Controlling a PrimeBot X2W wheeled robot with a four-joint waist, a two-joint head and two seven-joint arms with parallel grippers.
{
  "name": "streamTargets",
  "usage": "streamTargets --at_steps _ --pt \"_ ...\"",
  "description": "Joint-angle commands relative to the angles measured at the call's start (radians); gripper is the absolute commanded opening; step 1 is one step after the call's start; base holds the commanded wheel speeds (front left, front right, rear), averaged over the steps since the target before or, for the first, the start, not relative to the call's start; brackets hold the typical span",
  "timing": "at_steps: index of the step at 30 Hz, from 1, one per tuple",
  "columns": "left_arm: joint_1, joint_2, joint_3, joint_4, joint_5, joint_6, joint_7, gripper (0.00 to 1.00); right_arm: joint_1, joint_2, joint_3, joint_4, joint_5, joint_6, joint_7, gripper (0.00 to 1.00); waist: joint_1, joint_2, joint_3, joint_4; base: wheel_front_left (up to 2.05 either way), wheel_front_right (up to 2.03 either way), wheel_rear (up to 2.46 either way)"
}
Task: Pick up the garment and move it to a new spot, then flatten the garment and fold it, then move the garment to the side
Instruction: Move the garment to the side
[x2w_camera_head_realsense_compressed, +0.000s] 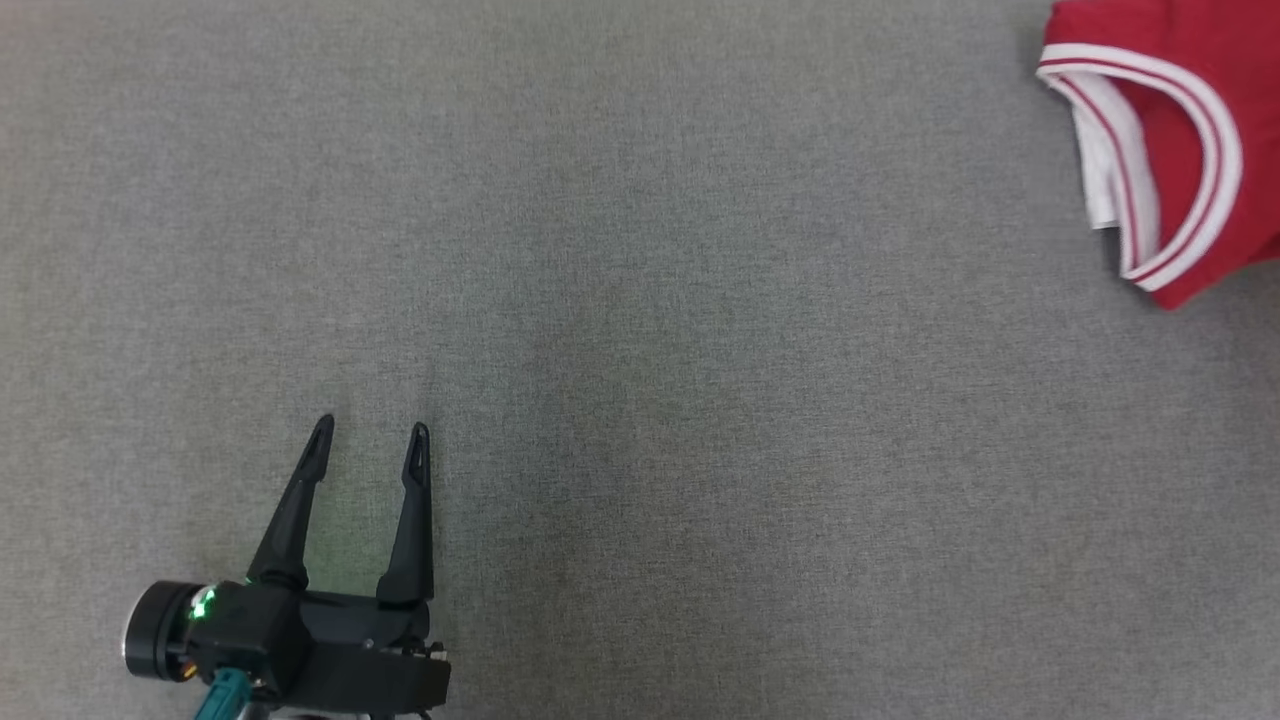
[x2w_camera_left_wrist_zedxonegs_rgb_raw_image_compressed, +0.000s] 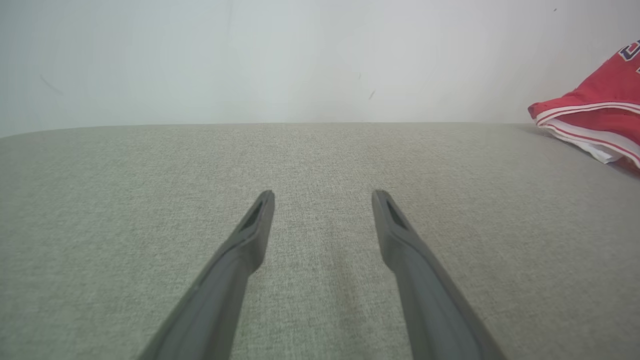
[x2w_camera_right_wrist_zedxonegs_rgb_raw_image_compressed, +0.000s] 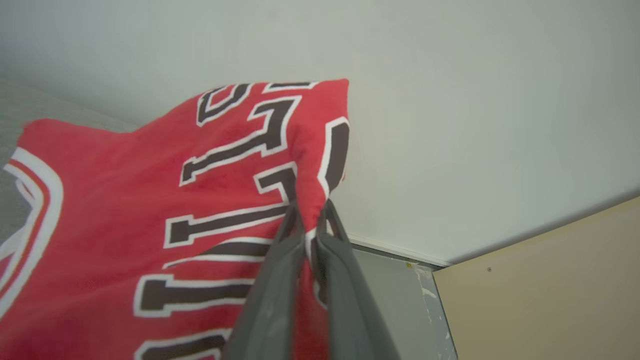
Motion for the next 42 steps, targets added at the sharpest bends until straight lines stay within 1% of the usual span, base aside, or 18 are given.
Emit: streamTargets --at_steps 1,7,11,12,13,14,19,20,24,26,27,29,30,32,36,42 --pt "-0.015 0.005 -0.002 -0.012 0.004 -0.001 -0.003 1.00 -0.014 -0.014 0.001 0.003 0.003 -0.002 0.005 0.00 -0.0002 -0.0002 0.013 0.002 0.00 0.00 0.00" --pt "-0.025 0.010 -0.005 -0.048 0.005 -0.001 -0.003 1.00 -0.052 -0.067 0.010 0.044 -0.020 -0.002 0.025 0.00 -0.0002 -0.0002 0.036 0.008 0.00 0.00 0.00" --pt "-0.033 0.011 -0.009 -0.062 0.008 -0.001 -0.003 1.00 -0.064 -0.075 0.003 0.080 -0.013 -0.002 0.031 0.00 -0.0002 -0.0002 0.051 0.013 0.00 0.00 0.00" --pt "-0.032 0.011 -0.008 -0.064 0.008 -0.001 -0.003 1.00 -0.066 -0.075 0.002 0.087 -0.013 -0.002 0.025 0.03 -0.0002 -0.0002 0.053 0.014 0.00 0.00 0.00" --pt "-0.032 0.011 -0.007 -0.063 0.008 0.000 -0.003 1.00 -0.068 -0.075 -0.001 0.094 -0.017 -0.002 0.020 0.46 -0.0002 -0.0002 0.055 0.014 0.00 0.00 0.00" --pt "-0.034 0.012 -0.006 -0.063 0.007 0.000 -0.003 1.00 -0.074 -0.074 -0.007 0.104 -0.020 -0.002 0.014 1.00 -0.0002 -0.0002 0.056 0.014 0.00 0.00 0.00" --pt "-0.025 0.013 0.005 -0.047 0.003 0.000 -0.003 1.00 -0.089 -0.056 -0.020 0.145 -0.060 -0.002 -0.013 1.00 -0.0002 -0.0002 0.037 0.014 0.00 0.00 0.00" --pt "-0.021 0.012 0.008 -0.042 0.001 0.000 -0.003 1.00 -0.092 -0.052 -0.025 0.147 -0.063 -0.002 -0.033 1.00 -0.0002 -0.0002 0.027 0.014 0.00 0.00 0.00" --pt "0.005 0.009 0.027 -0.016 -0.008 0.000 -0.003 1.00 -0.100 -0.022 -0.077 0.133 -0.045 -0.002 -0.149 1.00 -0.0002 -0.0002 -0.022 0.009 0.00 0.00 0.00" --pt "0.020 0.006 0.039 -0.005 -0.012 0.000 -0.003 1.00 -0.083 0.006 -0.108 0.119 -0.038 -0.002 -0.180 1.00 -0.0002 -0.0002 -0.052 0.004 0.00 0.00 0.00" --pt "0.020 0.006 0.039 -0.005 -0.012 0.000 -0.003 1.00 -0.083 0.006 -0.108 0.119 -0.038 -0.002 -0.180 1.00 -0.0002 -0.0002 -0.052 0.004 0.00 0.00 0.00" --pt "0.041 0.004 0.053 0.008 -0.014 0.000 -0.003 1.00 -0.048 0.033 -0.126 0.091 -0.050 -0.002 -0.192 1.00 -0.0002 -0.0002 -0.085 0.000 0.00 0.00 0.00" --pt "0.053 0.004 0.060 0.013 -0.016 0.000 -0.003 1.00 -0.028 0.051 -0.142 0.072 -0.047 -0.002 -0.195 1.00 -0.0002 -0.0002 -0.103 -0.002 0.00 0.00 0.00" --pt "0.072 0.001 0.074 0.018 -0.017 0.000 -0.003 1.00 0.018 0.085 -0.197 -0.014 -0.035 -0.002 -0.196 1.00 -0.0002 -0.0002 -0.134 -0.006 0.00 0.00 0.00" --pt "0.113 -0.002 0.097 0.032 -0.017 0.000 -0.003 1.00 0.212 0.139 -0.329 -0.199 -0.056 -0.002 -0.196 1.00 -0.0002 -0.0002 -0.199 -0.006 0.00 0.00 0.00" --pt "0.171 -0.003 0.128 0.039 -0.007 0.000 -0.003 1.00 0.502 0.267 -0.523 -0.413 -0.110 -0.002 -0.197 1.00 -0.0002 -0.0002 -0.275 -0.009 0.00 0.00 0.00"
